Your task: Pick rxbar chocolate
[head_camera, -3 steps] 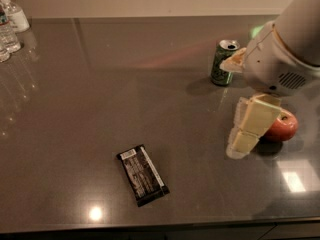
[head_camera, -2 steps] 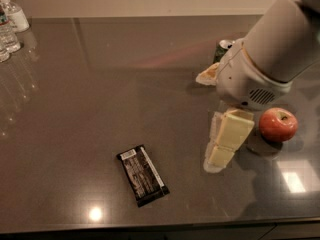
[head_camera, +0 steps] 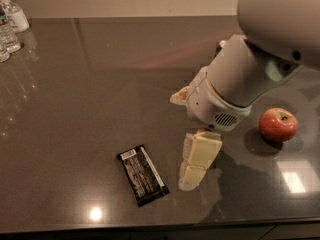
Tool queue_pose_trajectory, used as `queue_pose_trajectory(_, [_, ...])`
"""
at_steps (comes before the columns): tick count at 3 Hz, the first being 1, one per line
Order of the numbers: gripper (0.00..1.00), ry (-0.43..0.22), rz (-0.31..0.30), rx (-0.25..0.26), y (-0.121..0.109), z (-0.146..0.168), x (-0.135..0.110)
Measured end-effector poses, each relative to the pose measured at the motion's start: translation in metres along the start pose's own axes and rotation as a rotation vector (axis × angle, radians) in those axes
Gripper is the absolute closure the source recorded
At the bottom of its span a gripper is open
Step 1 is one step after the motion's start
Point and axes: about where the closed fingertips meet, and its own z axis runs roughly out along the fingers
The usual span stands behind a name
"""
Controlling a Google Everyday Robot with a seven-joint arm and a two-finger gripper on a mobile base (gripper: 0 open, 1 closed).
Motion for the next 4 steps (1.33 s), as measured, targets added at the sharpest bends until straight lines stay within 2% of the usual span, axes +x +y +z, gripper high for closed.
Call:
queue_pose_trajectory(2, [0.00, -0.041, -0.028, -0.017, 0.006, 0.052, -0.024])
queue_pose_trajectory(4, [0.00, -0.051, -0.021, -0.039, 0.016, 0.081, -0.036])
